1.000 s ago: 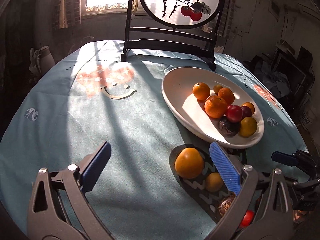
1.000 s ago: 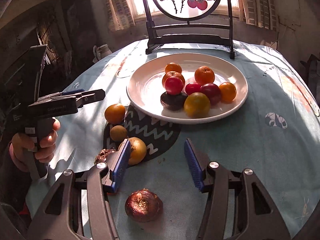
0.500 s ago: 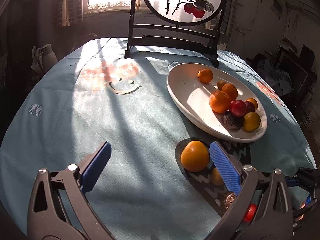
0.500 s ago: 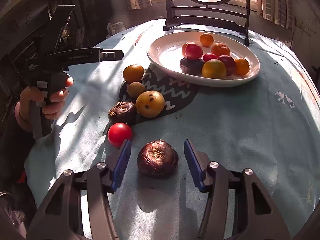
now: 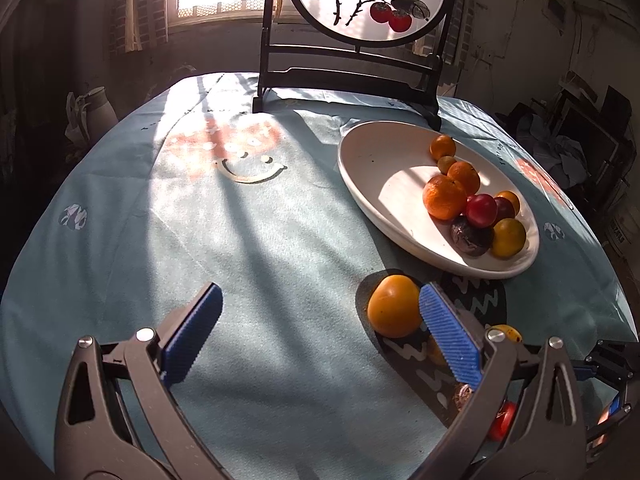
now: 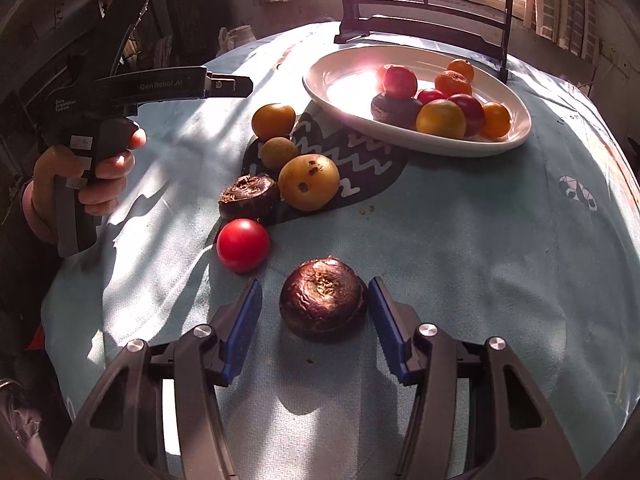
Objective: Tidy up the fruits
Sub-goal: 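Reach the right tool to a dark brown fruit while the left tool reaches a patterned dark fruit, then close the right tool on the dark brown fruit while the left tool closes on the patterned fruit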
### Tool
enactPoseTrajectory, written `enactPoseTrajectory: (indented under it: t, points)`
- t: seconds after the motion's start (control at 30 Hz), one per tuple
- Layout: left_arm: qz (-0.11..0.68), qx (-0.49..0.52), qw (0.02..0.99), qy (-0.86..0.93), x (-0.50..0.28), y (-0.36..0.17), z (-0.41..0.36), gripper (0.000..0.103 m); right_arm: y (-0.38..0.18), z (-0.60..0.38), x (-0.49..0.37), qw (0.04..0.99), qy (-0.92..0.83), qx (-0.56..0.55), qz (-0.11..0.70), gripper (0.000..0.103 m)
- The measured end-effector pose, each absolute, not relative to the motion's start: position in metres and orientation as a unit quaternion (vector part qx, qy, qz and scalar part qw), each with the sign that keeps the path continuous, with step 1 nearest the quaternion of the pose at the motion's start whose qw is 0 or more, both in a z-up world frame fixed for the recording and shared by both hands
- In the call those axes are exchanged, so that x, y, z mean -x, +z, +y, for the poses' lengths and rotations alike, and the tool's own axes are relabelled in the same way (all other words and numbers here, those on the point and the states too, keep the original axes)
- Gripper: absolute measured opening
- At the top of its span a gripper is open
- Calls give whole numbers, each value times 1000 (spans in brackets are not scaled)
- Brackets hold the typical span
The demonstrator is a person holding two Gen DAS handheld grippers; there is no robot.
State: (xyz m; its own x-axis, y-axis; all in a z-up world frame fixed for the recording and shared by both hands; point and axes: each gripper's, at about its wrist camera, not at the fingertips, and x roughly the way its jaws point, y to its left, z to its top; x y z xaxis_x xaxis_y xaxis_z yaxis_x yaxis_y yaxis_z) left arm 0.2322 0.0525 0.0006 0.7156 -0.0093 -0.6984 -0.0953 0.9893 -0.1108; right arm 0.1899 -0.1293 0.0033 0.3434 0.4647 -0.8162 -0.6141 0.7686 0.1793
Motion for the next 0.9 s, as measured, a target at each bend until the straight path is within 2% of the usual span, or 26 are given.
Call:
enactPoseTrajectory:
  t: [0.13,0.17,0.2,0.33,0.5,0.57,0.63,0.7,0.9]
  points:
    - [377,70,923,24,-231,1,54,101,2,-130,-191,814,331,79,472,55]
    - [378,69,923,24,-231,1,53,101,1,-130,-192,813,328,77,475,52]
    - [378,69,923,24,-231,1,53,101,2,-132,-192,815,325,74,474,44]
    - [391,76,917,-8,-229,-1,52,101,5,-146,-200,823,317,33,471,43]
    - [434,96,878,-176,-217,-6,25,98,8,-164,-211,838,281,-5,468,43]
    - [448,93,860,-226,-209,-10,10,90,6,-165,-212,837,273,-5,474,43]
    - [460,85,846,-257,-203,-15,-2,71,4,-164,-212,836,270,1,477,43]
    - [471,84,836,-269,-201,-21,-11,57,4,-163,-211,836,272,4,476,43]
    - [488,128,825,-253,-212,-31,-5,53,4,-163,-211,840,266,9,473,43]
